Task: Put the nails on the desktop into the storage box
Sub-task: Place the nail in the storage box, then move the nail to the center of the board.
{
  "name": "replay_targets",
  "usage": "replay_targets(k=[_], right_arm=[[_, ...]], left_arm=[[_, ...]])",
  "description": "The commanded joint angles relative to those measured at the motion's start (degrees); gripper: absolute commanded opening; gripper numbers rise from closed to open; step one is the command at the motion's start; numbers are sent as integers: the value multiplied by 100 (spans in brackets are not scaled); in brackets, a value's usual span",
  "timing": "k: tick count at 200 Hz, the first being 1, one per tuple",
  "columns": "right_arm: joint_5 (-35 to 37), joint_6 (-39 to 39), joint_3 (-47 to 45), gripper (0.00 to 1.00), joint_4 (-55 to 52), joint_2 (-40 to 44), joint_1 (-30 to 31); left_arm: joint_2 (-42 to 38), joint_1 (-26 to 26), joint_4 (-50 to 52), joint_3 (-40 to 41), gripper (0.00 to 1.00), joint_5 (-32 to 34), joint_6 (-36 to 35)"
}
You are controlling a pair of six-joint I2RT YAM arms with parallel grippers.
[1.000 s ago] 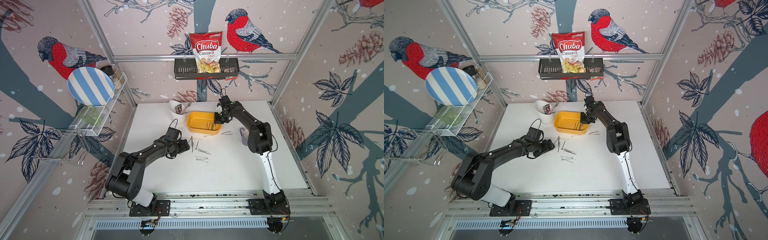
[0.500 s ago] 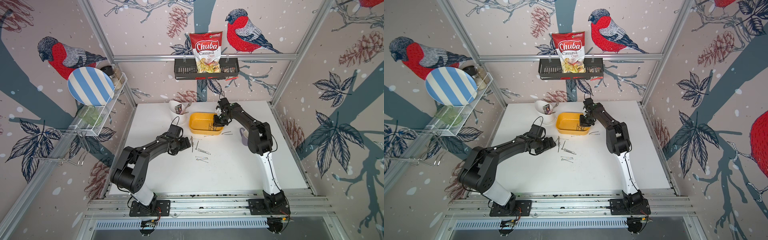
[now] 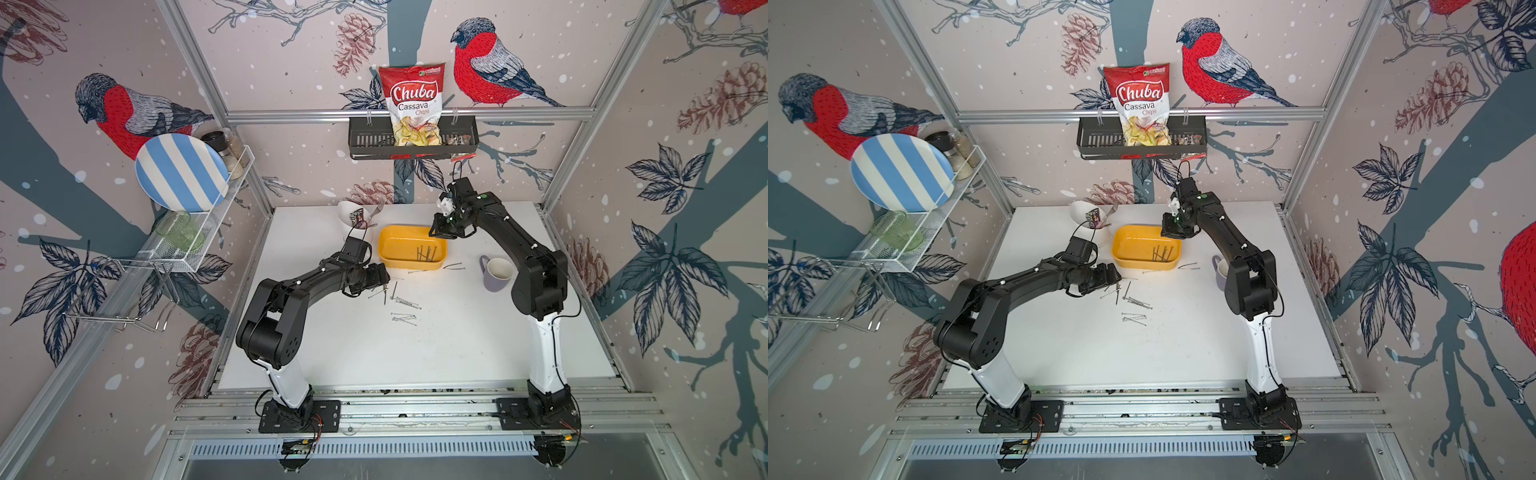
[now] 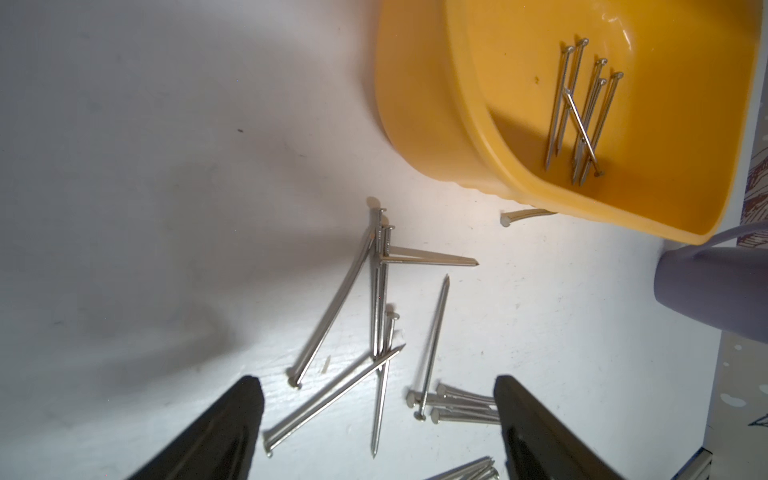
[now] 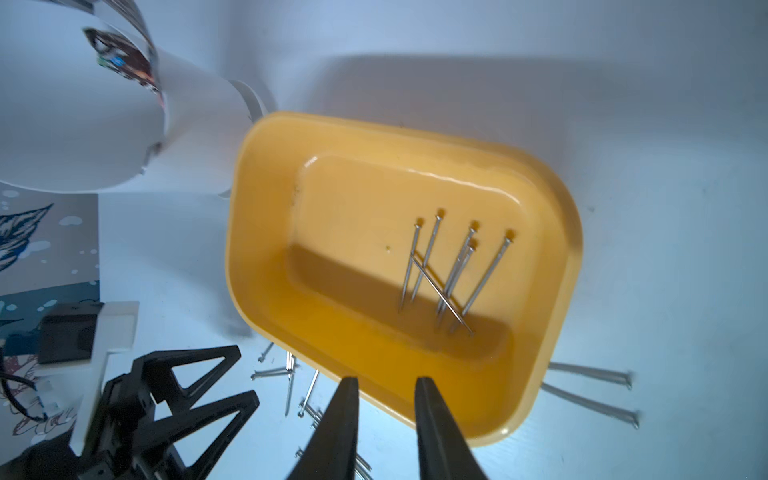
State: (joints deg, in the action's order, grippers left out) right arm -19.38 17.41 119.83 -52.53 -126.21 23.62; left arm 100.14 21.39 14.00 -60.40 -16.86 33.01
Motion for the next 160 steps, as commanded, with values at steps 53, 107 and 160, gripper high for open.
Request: replay_targets(k=[53, 107, 160], right_arm=[[-935, 212, -211, 28, 577, 222, -313], [-165, -29, -533, 29, 284, 1207, -89], [145, 44, -1528, 32, 1011, 2246, -118]], left_arm=[[101, 821, 621, -1053, 89, 259, -1377], [673, 980, 436, -1329, 85, 213, -2383], [1205, 1146, 358, -1807, 82, 361, -2752]])
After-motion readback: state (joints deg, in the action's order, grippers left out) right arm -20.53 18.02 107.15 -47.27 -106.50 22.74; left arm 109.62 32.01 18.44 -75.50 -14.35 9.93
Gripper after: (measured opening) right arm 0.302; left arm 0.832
